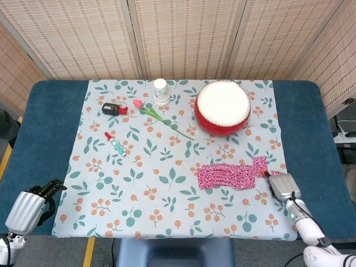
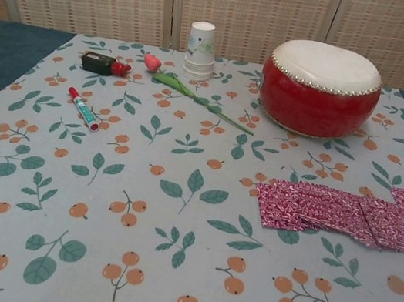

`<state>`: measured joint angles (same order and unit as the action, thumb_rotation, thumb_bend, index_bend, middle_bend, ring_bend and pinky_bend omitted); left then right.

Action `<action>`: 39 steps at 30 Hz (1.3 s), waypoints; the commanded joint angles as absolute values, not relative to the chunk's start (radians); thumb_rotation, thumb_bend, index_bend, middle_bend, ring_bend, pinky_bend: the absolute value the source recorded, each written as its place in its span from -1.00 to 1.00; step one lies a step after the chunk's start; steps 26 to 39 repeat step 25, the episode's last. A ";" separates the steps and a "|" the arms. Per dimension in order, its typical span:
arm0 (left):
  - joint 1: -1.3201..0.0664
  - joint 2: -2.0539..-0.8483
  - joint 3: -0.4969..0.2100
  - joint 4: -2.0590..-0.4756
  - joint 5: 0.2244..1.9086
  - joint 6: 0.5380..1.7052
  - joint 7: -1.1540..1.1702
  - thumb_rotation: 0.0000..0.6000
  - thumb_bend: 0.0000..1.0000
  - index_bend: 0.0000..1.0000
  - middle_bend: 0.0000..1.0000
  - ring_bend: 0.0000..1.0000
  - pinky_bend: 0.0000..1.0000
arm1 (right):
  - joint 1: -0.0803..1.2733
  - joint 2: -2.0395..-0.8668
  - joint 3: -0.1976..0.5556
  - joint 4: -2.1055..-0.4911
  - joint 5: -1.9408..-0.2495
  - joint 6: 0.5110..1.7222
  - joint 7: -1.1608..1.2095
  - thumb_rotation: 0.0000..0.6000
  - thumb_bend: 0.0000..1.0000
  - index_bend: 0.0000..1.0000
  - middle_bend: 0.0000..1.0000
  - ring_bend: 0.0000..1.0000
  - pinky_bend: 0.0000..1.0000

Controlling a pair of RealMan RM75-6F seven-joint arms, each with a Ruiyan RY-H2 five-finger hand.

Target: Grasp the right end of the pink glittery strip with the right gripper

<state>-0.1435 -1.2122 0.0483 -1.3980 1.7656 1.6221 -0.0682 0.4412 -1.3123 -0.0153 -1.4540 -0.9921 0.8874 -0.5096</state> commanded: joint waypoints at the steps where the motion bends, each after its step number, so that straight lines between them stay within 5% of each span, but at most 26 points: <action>1: -0.144 -1.213 0.048 -1.398 1.766 1.622 -0.068 1.00 0.66 -0.26 -0.39 0.24 0.22 | 0.455 -1.322 0.000 -1.409 -0.927 0.874 -0.533 1.00 0.69 -0.69 0.41 0.60 0.44; 7: -0.145 -1.213 0.049 -1.398 1.767 1.619 -0.065 1.00 0.66 -0.26 -0.39 0.24 0.22 | 0.460 -1.318 0.028 -1.383 -0.885 0.888 -0.512 1.00 0.69 -0.69 0.41 0.60 0.44; 12: -0.147 -1.214 0.047 -1.398 1.761 1.612 -0.067 1.00 0.66 -0.26 -0.39 0.24 0.22 | 0.403 -1.262 0.025 -1.482 -1.109 1.030 -0.356 1.00 0.67 -0.70 0.41 0.56 0.42; 19: -0.148 -1.215 0.046 -1.400 1.759 1.608 -0.062 1.00 0.65 -0.26 -0.39 0.24 0.22 | 0.287 -1.216 -0.047 -1.520 -1.447 1.316 -0.183 1.00 0.13 -0.73 0.05 0.26 0.34; 23: -0.147 -1.214 0.049 -1.401 1.764 1.613 -0.060 1.00 0.66 -0.26 -0.39 0.24 0.22 | 0.204 -1.211 -0.080 -1.502 -1.525 1.462 -0.178 1.00 -0.48 -0.88 -0.71 -0.70 -0.08; 25: -0.146 -1.214 0.048 -1.401 1.763 1.611 -0.061 1.00 0.66 -0.26 -0.39 0.24 0.22 | 0.175 -1.217 -0.089 -1.495 -1.558 1.510 -0.175 1.00 -0.55 -0.91 -0.85 -0.89 -0.26; 39: -0.146 -1.214 0.048 -1.401 1.763 1.611 -0.061 1.00 0.66 -0.26 -0.39 0.24 0.22 | 0.175 -1.217 -0.089 -1.495 -1.558 1.510 -0.175 1.00 -0.55 -0.91 -0.85 -0.89 -0.26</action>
